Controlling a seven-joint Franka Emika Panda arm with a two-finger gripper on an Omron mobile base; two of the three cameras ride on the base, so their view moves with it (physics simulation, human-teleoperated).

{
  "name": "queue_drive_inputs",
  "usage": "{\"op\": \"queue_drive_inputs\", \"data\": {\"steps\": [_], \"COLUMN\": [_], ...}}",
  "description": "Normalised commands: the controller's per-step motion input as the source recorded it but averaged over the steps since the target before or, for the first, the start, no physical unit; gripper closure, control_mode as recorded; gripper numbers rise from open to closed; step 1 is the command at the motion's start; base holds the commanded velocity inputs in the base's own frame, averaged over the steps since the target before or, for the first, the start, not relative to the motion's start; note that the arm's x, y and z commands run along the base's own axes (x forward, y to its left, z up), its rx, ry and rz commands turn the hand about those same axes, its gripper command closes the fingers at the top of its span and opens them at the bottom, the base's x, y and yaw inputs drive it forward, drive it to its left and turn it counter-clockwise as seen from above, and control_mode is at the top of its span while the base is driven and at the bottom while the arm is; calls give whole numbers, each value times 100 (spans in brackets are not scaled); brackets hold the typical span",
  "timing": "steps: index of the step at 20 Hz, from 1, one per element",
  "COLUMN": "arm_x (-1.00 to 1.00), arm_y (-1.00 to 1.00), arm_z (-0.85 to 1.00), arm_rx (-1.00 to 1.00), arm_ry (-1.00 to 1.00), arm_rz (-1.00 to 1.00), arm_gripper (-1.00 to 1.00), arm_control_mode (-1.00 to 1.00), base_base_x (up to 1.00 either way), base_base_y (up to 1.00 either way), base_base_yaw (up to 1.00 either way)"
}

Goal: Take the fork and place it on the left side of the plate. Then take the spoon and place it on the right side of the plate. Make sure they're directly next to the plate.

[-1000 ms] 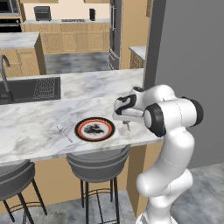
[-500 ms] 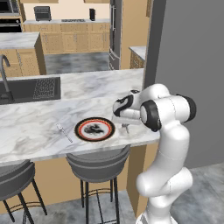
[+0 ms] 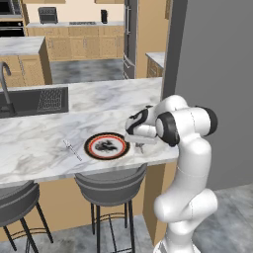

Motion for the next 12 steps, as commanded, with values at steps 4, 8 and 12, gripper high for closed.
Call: {"op": "queue_drive_inputs", "data": {"steps": [4,8,12], "arm_x": [34,38,37], "arm_y": [6,5,15], "arm_z": [-26,-26,-23], "arm_rx": [2,0,0], "arm_ry": [0,0,0], "arm_rz": [0,0,0], "arm_gripper": [100,100,100], "arm_control_mode": [-100,-100,-100], "base_base_x": [0,0,0], "base_base_y": [0,0,0], "base_base_yaw": [0,0,0]}}
